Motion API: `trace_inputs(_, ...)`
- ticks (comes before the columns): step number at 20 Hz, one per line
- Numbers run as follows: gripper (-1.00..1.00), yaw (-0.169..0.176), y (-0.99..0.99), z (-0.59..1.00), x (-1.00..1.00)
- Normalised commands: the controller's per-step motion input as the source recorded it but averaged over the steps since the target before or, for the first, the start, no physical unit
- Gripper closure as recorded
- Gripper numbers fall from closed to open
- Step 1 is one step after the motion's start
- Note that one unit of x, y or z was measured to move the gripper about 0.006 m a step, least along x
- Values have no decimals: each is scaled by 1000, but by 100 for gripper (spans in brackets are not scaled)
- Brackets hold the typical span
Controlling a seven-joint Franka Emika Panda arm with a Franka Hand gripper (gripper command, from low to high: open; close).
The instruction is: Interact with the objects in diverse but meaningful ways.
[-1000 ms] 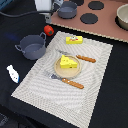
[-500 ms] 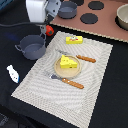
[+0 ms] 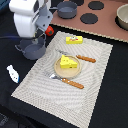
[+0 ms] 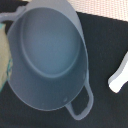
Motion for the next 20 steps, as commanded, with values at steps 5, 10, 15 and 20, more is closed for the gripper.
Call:
trace_inputs(5, -100, 0, -706, -151, -15)
trace_inputs(10, -100, 0, -718, -215, -51)
trace_inputs(15, -100, 0, -713, -269, -78)
trace_inputs(20, -100, 0, -483, -358, -87)
